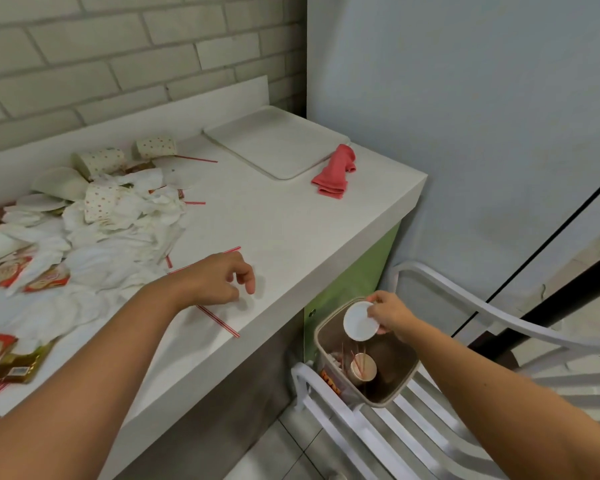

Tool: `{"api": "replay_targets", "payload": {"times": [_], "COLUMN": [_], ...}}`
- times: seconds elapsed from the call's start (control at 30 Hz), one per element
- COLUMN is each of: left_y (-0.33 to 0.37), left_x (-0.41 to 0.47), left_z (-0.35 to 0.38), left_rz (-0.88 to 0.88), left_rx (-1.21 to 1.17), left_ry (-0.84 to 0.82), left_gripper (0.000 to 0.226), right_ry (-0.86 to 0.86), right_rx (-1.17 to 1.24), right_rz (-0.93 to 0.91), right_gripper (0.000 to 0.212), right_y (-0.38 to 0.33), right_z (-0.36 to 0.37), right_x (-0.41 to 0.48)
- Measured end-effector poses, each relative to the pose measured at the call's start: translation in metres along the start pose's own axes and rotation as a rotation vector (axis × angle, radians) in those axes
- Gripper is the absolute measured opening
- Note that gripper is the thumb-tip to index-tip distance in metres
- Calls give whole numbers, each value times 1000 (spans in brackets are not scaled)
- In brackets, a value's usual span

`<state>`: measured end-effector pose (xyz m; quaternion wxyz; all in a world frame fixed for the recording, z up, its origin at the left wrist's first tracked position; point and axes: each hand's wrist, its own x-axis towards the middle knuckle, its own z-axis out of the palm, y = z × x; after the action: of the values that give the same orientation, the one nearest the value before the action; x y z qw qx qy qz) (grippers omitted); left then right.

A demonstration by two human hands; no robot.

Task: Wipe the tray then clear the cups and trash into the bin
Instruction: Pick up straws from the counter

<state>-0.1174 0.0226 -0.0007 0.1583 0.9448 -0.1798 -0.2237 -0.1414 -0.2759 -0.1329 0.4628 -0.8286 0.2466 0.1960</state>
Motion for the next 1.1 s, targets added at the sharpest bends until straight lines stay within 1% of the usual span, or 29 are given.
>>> {"api": "replay_targets", "payload": {"times": [0.1,0.17,0.23,0.3,0.33,0.4,0.5,0.57,0.7,0.77,0.9,1.0,1.1], "left_y": [-3,-8,-13,-19,-23,-27,-34,-37,-44,-46,-46,-48,-48], "left_x": [-3,-7,-9,-14,-17,-21,-22,-23,-24,-25,-27,-27,-26], "left_z": [1,1,-1,-2,-3,-1,5,12,22,23,25,29,32], "left_rz": [-16,-20,-20,-24,-28,-29,-1,22,51,77,130,177,200], "left_rx": [34,43,66,82,91,123,160,154,104,145,211,264,316], "left_ry": [-16,-23,-41,-59,-67,-69,16,77,140,136,128,142,140], "left_gripper": [29,28,26,22,18,14,14,13,5,5,9,13,11], "right_ry": [-95,-143,-151,-186,-214,-268,-284,-242,-125,-88,-47,-43,-57], "right_rx": [-196,-352,-544,-721,-768,-772,-723,-712,-689,-712,-754,-798,-889], "right_rz": [-2,-48,-106,-153,-168,-174,-263,-385,-604,-678,-768,-785,-801], "right_gripper": [40,44,45,40,38,34,24,23,23,25,34,37,48], "right_y": [2,-4,-19,-40,-53,-76,-110,-132,-163,-174,-190,-197,-202], "right_z": [4,6,6,8,10,11,14,18,40,56,91,117,135], "right_x": [-8,-16,-24,-35,-41,-51,-67,-77,-81,-77,-61,-50,-45]}}
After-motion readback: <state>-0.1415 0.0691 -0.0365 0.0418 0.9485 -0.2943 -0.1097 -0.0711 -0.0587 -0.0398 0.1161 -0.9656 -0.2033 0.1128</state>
